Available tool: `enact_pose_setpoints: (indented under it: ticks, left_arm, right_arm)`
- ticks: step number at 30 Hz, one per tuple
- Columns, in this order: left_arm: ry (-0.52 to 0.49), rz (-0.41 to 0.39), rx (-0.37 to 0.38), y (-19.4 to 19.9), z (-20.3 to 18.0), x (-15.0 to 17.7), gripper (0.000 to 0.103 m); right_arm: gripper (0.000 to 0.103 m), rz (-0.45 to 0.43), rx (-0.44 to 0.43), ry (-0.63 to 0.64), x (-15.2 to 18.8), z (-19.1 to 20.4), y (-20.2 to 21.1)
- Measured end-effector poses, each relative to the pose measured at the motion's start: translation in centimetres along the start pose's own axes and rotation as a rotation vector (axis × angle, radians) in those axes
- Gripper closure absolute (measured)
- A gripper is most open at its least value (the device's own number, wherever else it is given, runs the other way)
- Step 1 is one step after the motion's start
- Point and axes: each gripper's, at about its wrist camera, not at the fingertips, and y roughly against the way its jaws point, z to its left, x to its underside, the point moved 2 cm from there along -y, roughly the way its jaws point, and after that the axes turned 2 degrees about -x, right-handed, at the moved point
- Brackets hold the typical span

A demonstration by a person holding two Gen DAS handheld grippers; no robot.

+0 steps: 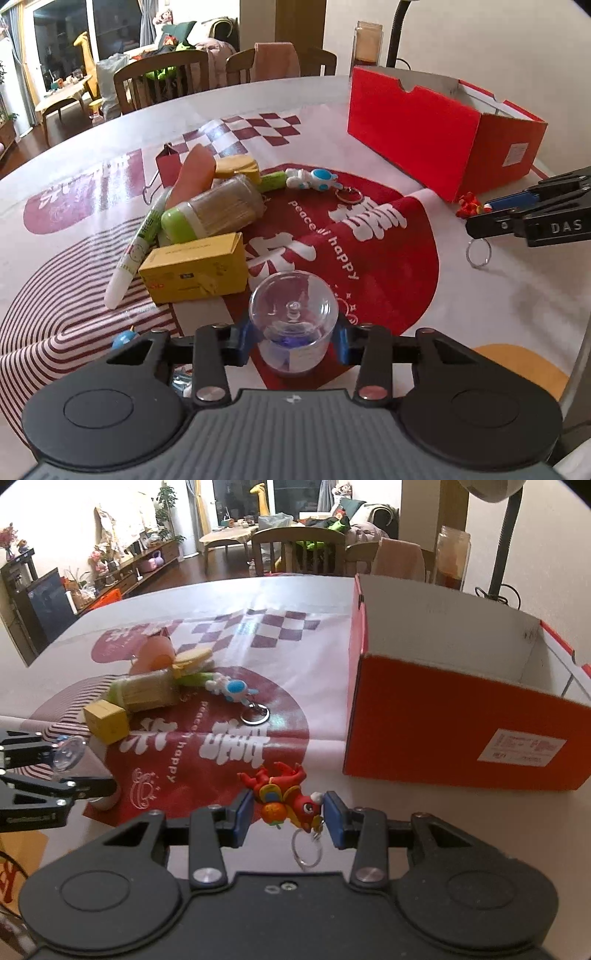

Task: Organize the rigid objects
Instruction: 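Lift and carry the jar with left gripper while right gripper carries the dragon toward the red box, then lower and release the jar into the red box while right gripper releases the dragon there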

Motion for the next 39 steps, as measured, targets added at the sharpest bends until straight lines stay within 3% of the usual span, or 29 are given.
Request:
enact_pose_setpoints:
  ticks: [7, 16, 23, 29, 32, 39]
  left_arm:
    - [0.019, -0.029, 0.030, 1.3, -0.8, -3.7, 0.063]
    - [-0.027, -0.152, 0.130, 3.1, -4.6, -14.2, 0.063]
    - [-0.103, -0.203, 0.185, 1.0, -9.3, -21.9, 0.063]
    - [-0.137, -0.114, 0.238, -4.3, -13.7, -26.3, 0.063]
    - [-0.157, -0.032, 0.278, -7.6, -15.9, -27.1, 0.063]
    - [-0.234, 0.131, 0.269, -14.0, -20.6, -27.3, 0.063]
  right_arm:
    - [0.063, -0.066, -0.035, -0.004, -2.7, -1.2, 3.3]
    - [0.063, -0.197, 0.000, 0.004, -8.6, -6.1, 7.0]
    - [0.063, -0.201, 0.070, -0.002, -10.5, -11.5, 5.9]
    - [0.063, -0.103, 0.087, 0.023, -10.2, -15.2, 2.7]
    - [0.063, -0.034, 0.097, 0.048, -9.7, -16.9, 0.4]
    - [0.063, 0.082, 0.105, 0.069, -8.8, -19.3, -3.4]
